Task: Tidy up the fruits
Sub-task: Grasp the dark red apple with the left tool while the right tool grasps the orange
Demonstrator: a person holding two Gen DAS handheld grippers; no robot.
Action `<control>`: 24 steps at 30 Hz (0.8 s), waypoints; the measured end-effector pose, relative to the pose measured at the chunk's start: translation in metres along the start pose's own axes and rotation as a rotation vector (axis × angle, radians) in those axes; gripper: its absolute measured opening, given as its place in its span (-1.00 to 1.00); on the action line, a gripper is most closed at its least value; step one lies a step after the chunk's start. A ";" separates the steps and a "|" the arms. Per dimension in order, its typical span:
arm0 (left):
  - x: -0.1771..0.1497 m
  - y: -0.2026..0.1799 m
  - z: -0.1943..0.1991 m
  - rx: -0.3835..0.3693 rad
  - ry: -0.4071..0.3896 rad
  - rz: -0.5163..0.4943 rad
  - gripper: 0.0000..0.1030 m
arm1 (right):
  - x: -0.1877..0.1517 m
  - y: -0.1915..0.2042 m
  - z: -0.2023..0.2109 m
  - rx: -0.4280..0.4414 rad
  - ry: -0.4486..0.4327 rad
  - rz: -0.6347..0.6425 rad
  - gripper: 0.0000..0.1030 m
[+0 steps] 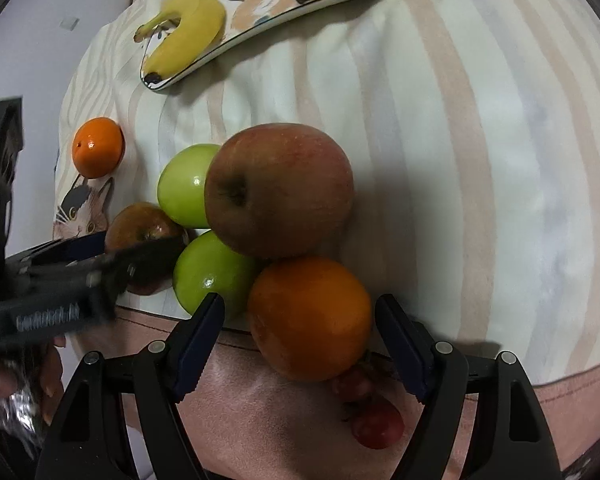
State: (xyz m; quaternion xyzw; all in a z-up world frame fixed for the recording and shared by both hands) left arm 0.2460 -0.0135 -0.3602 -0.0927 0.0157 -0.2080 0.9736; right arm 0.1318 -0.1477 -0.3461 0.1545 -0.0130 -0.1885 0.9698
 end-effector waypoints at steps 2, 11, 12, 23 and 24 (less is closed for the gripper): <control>0.001 -0.006 0.000 0.025 -0.006 -0.021 0.28 | 0.001 0.002 -0.002 0.001 0.014 0.015 0.57; -0.027 -0.016 0.010 0.124 -0.022 -0.054 0.26 | -0.002 0.011 -0.005 -0.063 0.024 0.095 0.26; -0.034 -0.016 0.013 0.145 -0.027 -0.062 0.26 | -0.003 0.012 -0.004 -0.060 0.025 0.103 0.26; -0.046 -0.012 -0.020 0.143 0.026 -0.060 0.30 | -0.001 0.019 -0.018 -0.087 0.069 0.165 0.30; -0.047 -0.016 -0.023 0.165 0.023 -0.075 0.28 | 0.000 0.023 -0.022 -0.094 0.071 0.171 0.30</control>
Point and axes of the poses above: each gripper's, at about its wrist camera, not at the fingertips, and z roughly against the way its jaws point, y to its left, x to its top, the point moved 1 cm from there along -z, roughly the way its jaws point, and after that the axes turned 7 degrees about -z, right-handed, at the moved point
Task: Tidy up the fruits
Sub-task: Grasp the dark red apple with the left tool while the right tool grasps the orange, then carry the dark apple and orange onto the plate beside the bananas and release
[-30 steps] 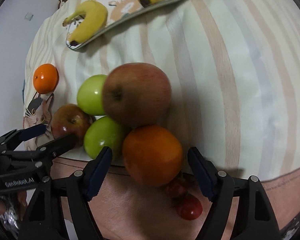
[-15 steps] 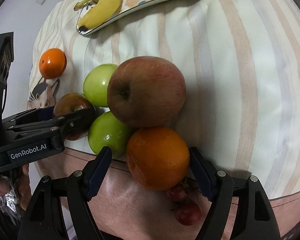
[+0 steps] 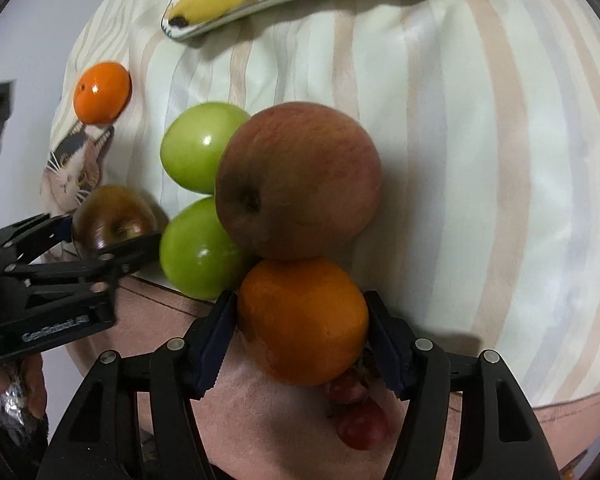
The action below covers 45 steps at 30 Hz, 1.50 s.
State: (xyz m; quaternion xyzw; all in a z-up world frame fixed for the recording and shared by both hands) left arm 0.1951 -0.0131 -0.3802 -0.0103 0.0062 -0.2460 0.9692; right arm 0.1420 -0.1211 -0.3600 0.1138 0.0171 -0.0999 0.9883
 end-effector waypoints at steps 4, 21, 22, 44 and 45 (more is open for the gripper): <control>-0.002 -0.010 0.006 0.003 -0.027 0.019 0.08 | 0.002 0.013 -0.004 -0.020 -0.019 0.008 0.28; 0.018 0.002 0.108 -0.081 -0.200 0.117 0.07 | -0.008 -0.007 0.075 0.058 -0.133 -0.051 0.25; 0.025 0.003 0.114 -0.089 -0.215 0.118 0.07 | -0.003 -0.010 0.087 0.071 -0.154 -0.060 0.25; 0.195 0.083 0.047 -0.077 -0.160 0.129 0.08 | 0.186 -0.055 0.124 -0.143 -0.314 -0.029 0.26; 0.194 0.084 0.047 -0.084 -0.161 0.134 0.08 | 0.186 -0.056 0.124 -0.142 -0.314 -0.029 0.26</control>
Point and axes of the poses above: each gripper's, at about its wrist camera, not at the fingertips, and z roughly against the way its jaws point, y to its left, x to its top, the point moved 1 cm from there along -z, roughly the way its jaws point, and after that the axes turned 7 degrees about -z, right-handed, at the moved point
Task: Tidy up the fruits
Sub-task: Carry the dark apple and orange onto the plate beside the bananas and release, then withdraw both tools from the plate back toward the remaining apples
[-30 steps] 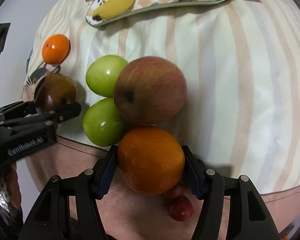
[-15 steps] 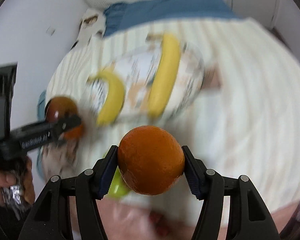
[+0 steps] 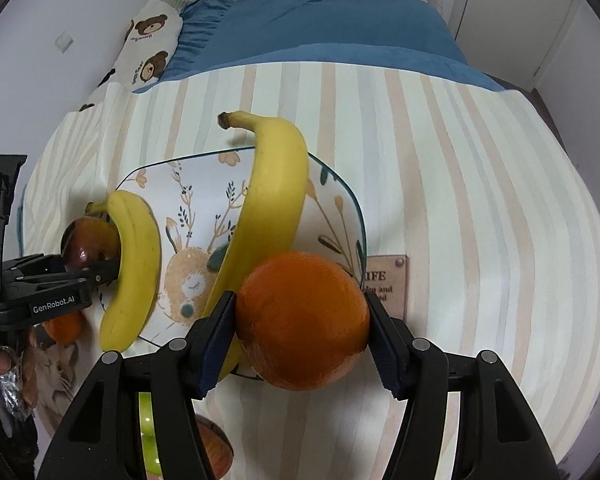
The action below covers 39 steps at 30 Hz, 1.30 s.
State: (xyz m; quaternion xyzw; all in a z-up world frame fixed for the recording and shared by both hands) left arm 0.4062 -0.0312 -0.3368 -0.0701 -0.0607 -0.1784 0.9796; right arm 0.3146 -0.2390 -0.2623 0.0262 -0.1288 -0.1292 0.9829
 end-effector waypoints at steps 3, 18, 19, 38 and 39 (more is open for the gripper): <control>-0.003 0.001 -0.001 -0.005 -0.003 0.002 0.08 | -0.002 -0.003 0.001 0.009 0.006 -0.013 0.26; -0.010 0.001 0.004 0.020 0.004 -0.009 0.09 | -0.010 0.024 -0.023 0.010 0.029 -0.002 0.27; -0.010 0.000 0.003 0.021 0.008 -0.011 0.09 | -0.009 0.024 -0.023 0.010 0.030 -0.004 0.28; -0.036 -0.014 0.086 0.077 -0.102 0.021 0.95 | -0.044 0.017 0.033 -0.050 -0.006 -0.083 0.93; -0.040 -0.019 0.092 0.084 -0.116 0.017 0.95 | -0.046 0.018 0.039 -0.058 -0.015 -0.081 0.93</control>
Point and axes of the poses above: each gripper's, at about its wrist camera, not at the fingertips, and z roughly against the way its jaws point, y to its left, x to its top, the point moved 1 cm from there along -z, roughly the way its jaws point, and after that the axes turned 7 degrees about -z, right-handed, at the moved point
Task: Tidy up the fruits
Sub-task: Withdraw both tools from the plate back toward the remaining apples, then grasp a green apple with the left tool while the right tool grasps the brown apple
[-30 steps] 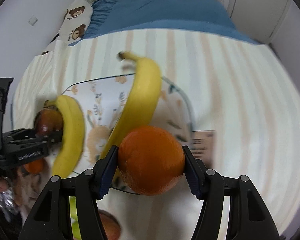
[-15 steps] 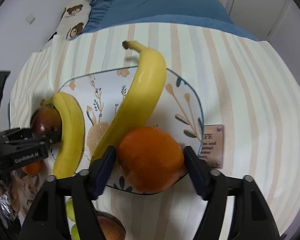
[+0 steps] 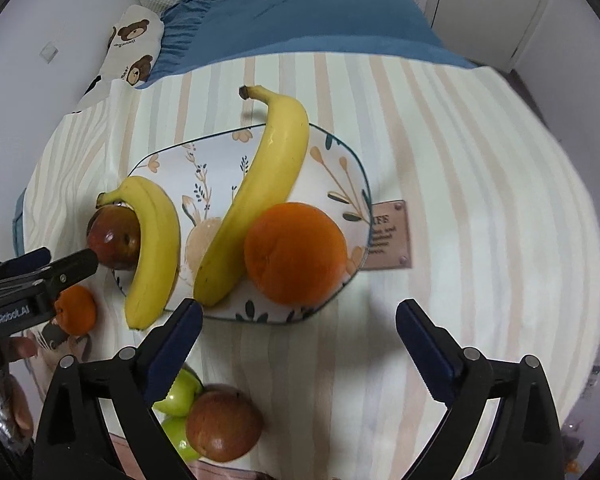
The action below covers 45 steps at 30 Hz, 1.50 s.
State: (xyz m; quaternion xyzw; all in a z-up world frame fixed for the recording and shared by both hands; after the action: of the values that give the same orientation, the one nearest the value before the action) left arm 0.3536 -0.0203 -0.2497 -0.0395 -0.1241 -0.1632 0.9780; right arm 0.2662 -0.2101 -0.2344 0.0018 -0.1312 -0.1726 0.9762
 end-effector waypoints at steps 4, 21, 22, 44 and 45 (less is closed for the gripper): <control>-0.022 -0.012 0.028 0.018 -0.054 -0.018 0.95 | -0.011 0.002 0.025 -0.021 -0.045 0.002 0.93; -0.081 -0.034 0.141 0.048 -0.255 -0.014 0.94 | -0.059 0.000 0.162 0.015 -0.272 0.005 0.93; -0.084 -0.034 0.146 0.047 -0.264 -0.013 0.94 | -0.063 0.001 0.169 0.019 -0.284 0.007 0.93; -0.107 -0.022 0.140 0.091 -0.244 0.035 0.94 | -0.093 0.007 0.161 0.170 -0.205 -0.073 0.93; -0.108 -0.020 0.125 0.109 -0.214 0.032 0.94 | -0.093 0.006 0.144 0.187 -0.169 -0.080 0.93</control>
State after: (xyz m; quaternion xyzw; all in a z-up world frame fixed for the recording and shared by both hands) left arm 0.2193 0.0088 -0.1554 -0.0052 -0.2356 -0.1354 0.9624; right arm 0.1469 -0.1673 -0.1187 0.0834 -0.2281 -0.1979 0.9496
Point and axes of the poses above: each gripper's, at about its wrist camera, not at the fingertips, and z roughly against the way its jaws point, y to its left, x to its top, the point moved 1 cm from there along -z, roughly the way its jaws point, and after that the axes turned 7 degrees about -z, right-handed, at the moved point
